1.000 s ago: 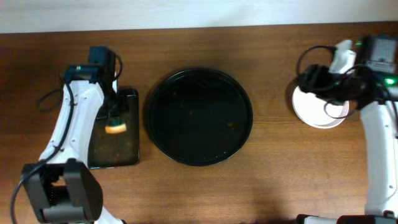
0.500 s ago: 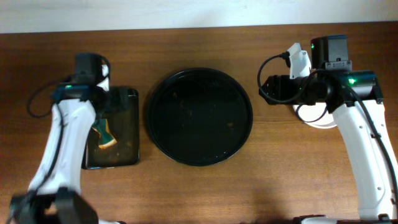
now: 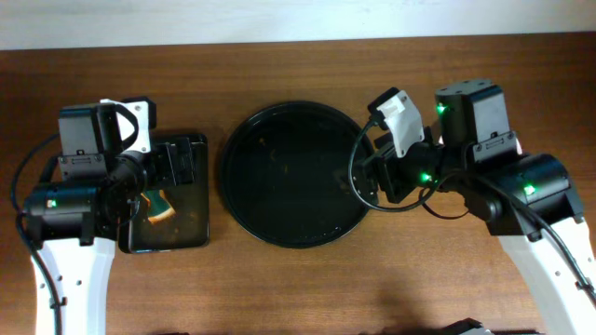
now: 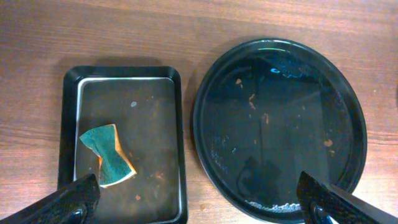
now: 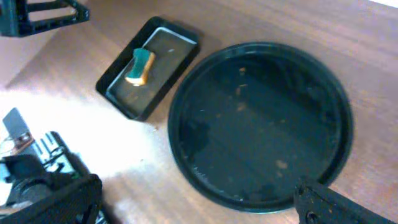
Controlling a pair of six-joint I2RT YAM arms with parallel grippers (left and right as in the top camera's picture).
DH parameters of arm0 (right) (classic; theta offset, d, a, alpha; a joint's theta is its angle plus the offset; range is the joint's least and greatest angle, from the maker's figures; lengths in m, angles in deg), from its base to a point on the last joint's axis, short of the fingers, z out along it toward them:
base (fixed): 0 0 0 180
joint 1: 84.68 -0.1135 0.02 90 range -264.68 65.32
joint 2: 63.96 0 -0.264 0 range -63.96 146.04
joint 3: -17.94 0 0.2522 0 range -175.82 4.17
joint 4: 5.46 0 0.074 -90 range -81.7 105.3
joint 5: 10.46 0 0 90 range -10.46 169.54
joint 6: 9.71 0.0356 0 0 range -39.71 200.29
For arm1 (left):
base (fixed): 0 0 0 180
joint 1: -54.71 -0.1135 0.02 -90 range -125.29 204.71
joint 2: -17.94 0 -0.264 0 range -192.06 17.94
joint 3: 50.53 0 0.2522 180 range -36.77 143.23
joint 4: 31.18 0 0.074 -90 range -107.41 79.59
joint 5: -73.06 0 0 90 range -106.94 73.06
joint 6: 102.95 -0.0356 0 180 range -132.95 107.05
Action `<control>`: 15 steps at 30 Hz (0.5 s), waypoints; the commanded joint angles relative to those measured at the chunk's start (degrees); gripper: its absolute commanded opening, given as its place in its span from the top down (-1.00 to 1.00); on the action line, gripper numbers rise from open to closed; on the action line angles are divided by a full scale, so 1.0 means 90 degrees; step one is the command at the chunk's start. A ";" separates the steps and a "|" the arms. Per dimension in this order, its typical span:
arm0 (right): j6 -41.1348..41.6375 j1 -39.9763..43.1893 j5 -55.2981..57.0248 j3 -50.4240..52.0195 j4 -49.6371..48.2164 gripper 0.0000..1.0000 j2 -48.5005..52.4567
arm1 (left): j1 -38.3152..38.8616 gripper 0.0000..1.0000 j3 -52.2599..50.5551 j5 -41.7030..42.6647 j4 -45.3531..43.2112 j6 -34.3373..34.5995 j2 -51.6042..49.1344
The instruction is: Clean dirty plates on tray and stack at the side
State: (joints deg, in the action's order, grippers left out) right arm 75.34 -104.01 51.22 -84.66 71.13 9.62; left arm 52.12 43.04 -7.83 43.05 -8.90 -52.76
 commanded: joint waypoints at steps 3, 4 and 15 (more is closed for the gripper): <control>-0.0573 0.0682 0.0095 -0.0044 0.0262 -0.97 -0.0362 | 0.0010 -0.98 0.0066 0.0112 0.0012 -0.0078 0.0061; -0.0619 0.0988 0.0078 -0.0044 0.0265 -0.97 -0.0665 | 0.0010 -0.98 0.0066 0.0112 0.0012 -0.0078 0.0061; -0.1042 0.2079 0.1659 0.3621 -0.2492 -0.97 -0.4639 | 0.0007 -0.98 0.0066 0.0112 0.0012 -0.0078 0.0061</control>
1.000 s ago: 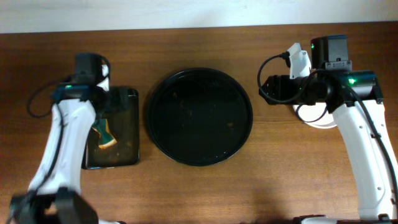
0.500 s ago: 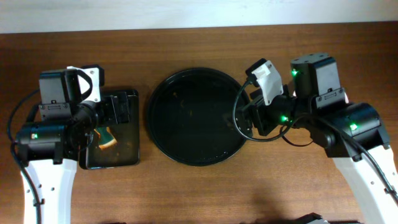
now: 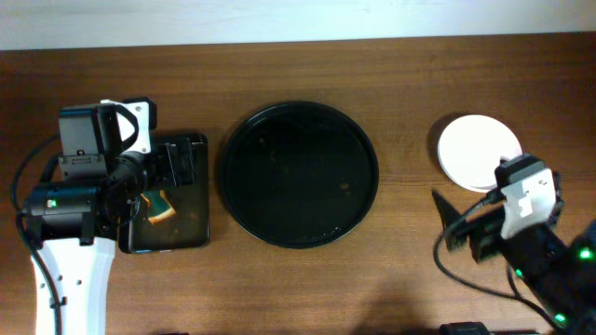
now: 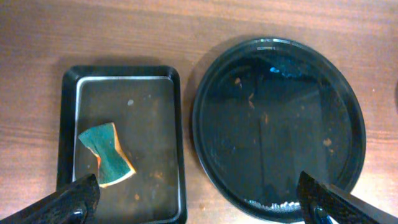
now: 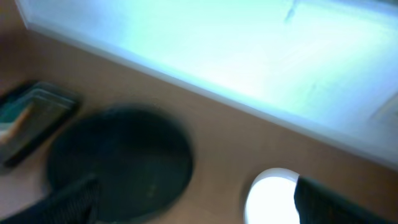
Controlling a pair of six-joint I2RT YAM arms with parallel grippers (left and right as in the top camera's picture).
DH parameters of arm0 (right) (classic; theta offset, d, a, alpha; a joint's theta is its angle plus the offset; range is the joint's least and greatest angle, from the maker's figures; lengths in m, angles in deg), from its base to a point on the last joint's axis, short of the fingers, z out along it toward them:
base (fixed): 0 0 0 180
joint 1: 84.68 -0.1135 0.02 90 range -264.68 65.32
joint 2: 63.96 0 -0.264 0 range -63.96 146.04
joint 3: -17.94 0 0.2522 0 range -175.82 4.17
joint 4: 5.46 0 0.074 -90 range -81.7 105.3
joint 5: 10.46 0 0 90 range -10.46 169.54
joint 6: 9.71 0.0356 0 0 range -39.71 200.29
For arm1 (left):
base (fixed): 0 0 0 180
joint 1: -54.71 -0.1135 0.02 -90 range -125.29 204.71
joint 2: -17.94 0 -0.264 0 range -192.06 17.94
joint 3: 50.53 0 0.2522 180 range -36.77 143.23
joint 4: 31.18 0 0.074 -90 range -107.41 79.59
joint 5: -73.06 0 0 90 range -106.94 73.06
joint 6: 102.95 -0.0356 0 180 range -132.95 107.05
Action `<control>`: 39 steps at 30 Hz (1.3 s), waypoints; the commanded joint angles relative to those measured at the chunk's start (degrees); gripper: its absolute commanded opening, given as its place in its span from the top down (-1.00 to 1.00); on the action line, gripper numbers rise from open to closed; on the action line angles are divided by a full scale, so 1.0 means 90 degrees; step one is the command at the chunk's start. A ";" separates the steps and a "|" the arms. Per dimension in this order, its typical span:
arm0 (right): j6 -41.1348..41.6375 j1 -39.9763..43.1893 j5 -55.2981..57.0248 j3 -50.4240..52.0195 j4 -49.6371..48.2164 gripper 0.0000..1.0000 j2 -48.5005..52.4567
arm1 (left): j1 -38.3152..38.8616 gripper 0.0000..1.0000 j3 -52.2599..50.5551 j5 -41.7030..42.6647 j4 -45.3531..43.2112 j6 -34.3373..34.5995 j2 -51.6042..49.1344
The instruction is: Clean dirty plates on tray and stack at the side
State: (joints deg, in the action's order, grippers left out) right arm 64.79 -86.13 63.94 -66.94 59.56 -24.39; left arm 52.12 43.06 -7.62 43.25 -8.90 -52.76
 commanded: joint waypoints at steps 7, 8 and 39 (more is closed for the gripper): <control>0.1770 0.0318 0.0843 0.5887 -0.3179 -0.97 -0.4223 | 0.0010 -0.98 0.0063 0.0090 -0.0010 -0.0078 0.0061; 0.1970 0.0374 0.0916 0.6232 -0.3300 -0.97 -0.4371 | 0.0007 -0.98 0.0063 0.0087 -0.0010 -0.0078 0.0061; 0.2135 0.0374 0.0954 0.7866 -0.5285 -0.97 -0.4357 | 0.0010 -0.98 -0.0206 -0.1183 0.0384 -0.0121 0.1171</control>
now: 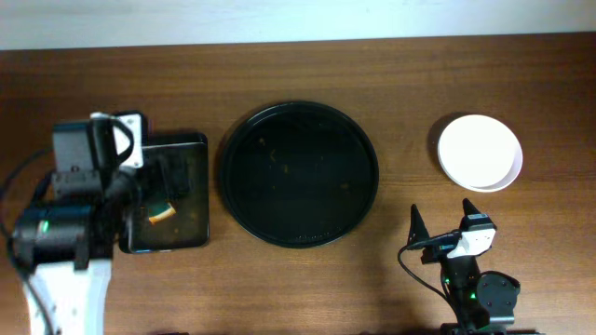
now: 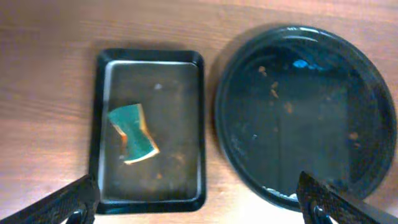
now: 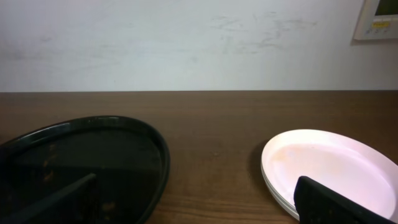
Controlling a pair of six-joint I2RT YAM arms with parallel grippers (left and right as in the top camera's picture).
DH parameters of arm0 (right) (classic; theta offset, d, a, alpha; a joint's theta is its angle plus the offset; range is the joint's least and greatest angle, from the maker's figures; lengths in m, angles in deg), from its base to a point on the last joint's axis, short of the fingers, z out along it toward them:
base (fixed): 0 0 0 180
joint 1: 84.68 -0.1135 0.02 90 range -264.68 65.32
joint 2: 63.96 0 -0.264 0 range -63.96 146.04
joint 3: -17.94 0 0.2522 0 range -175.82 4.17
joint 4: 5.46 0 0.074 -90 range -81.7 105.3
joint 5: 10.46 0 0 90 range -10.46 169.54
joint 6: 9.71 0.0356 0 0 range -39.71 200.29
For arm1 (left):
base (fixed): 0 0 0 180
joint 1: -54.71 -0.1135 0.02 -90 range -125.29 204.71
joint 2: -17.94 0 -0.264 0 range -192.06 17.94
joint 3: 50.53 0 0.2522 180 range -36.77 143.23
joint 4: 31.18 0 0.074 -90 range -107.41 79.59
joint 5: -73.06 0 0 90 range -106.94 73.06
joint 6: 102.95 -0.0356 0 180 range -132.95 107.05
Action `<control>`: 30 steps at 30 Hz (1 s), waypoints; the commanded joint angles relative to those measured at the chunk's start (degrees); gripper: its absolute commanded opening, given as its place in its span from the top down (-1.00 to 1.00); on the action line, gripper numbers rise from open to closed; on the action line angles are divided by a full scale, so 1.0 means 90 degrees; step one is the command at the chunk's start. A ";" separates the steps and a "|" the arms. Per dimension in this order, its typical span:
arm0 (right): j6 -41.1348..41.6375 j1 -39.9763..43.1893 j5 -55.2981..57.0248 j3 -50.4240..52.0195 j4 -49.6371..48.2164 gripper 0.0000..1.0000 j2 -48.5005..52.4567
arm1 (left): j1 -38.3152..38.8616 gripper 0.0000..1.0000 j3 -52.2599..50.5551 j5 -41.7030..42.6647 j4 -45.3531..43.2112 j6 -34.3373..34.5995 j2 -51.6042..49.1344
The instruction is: Clean dirty plates on tray and stack at the side
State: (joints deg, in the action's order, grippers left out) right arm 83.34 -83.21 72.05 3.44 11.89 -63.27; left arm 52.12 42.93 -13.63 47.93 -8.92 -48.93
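The round black tray (image 1: 298,174) lies mid-table with only crumbs and wet streaks on it; it also shows in the left wrist view (image 2: 305,112) and the right wrist view (image 3: 81,162). A stack of white plates (image 1: 480,152) sits on the wood at the right (image 3: 329,171). My left gripper (image 1: 172,174) hangs open and empty over the small tray, fingertips (image 2: 74,200) low in its frame. My right gripper (image 1: 442,221) is open and empty near the front edge, pointing at the back wall.
A small rectangular black tray (image 1: 168,191) at the left holds a green and orange sponge (image 2: 132,132). Bare wood separates the round tray from the plates. A white wall (image 3: 186,43) runs behind the table.
My right arm has drawn further back to the front edge and now looks level across the table. The left wrist sits higher, with the small tray shown further right in its view.
My right gripper was first open at the round tray's right rim, covering the table's right side. Then it stood at the lower right, with the white plates showing at the right. Now it rests at the front edge, while the left stayed over the sponge tray.
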 commanded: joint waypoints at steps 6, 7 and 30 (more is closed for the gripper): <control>0.0073 0.0049 0.0053 0.0046 0.0012 -0.97 -0.0036 | 0.0007 -0.99 -0.3150 -0.0678 -0.3082 -0.0121 0.3713; 0.0073 0.0049 0.0053 0.0046 0.0012 -0.97 -0.0036 | 0.0007 -0.99 -0.3648 -0.0678 -0.3356 -0.0121 0.4155; 0.0073 0.0049 0.0053 0.0046 0.0012 -0.97 -0.0036 | 0.0287 -0.98 -0.8803 -0.0464 -0.6742 -0.0121 0.7397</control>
